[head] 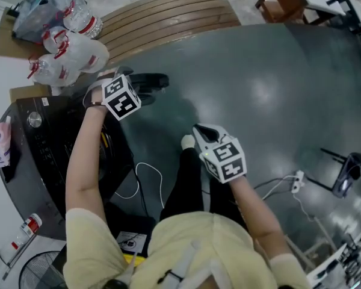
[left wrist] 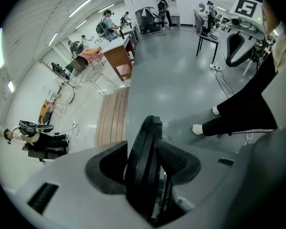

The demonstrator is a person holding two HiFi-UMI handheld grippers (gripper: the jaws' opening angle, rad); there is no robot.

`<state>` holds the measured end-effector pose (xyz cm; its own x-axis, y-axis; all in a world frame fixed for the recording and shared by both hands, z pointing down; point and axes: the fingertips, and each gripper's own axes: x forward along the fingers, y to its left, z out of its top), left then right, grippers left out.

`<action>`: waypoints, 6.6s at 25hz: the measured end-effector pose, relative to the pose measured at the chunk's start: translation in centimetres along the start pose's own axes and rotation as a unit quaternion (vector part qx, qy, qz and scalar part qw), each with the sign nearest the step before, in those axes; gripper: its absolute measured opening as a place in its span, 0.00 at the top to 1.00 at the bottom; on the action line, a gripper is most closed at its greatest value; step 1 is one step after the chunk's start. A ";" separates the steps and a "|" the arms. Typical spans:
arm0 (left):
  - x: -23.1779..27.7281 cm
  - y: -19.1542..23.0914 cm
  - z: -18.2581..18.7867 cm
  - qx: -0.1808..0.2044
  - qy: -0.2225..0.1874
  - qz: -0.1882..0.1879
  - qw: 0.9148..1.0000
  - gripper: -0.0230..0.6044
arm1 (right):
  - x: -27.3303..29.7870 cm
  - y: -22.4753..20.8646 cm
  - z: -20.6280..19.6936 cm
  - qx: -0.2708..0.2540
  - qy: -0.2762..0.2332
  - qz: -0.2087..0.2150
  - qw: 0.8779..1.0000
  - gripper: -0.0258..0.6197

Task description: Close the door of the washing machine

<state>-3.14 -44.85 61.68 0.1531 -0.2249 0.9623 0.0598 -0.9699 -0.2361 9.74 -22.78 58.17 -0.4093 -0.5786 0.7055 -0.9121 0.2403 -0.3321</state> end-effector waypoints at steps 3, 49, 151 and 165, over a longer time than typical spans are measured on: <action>0.0 0.0 0.0 -0.010 0.000 -0.008 1.000 0.67 | -0.3 -0.2 -0.4 0.004 0.000 -0.005 1.000 0.95; -4.5 -18.5 -5.4 0.010 -0.002 0.104 0.994 0.60 | -5.7 9.0 -7.2 -0.070 -0.017 0.074 0.995 0.95; -10.3 -34.8 -32.4 -0.083 0.239 -0.042 0.967 0.59 | 0.6 24.7 -11.9 -0.089 0.050 0.134 0.986 0.95; -12.4 -37.0 -28.3 -0.218 0.132 -0.023 0.967 0.59 | 0.0 24.8 -11.7 -0.093 0.043 0.135 0.986 0.95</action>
<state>-35.19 -8.84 62.33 -0.0995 -0.1407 0.9850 -0.3689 -0.9142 -0.1679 -13.19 -7.70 57.23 -0.6300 -0.4080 0.6608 -0.7552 0.5200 -0.3990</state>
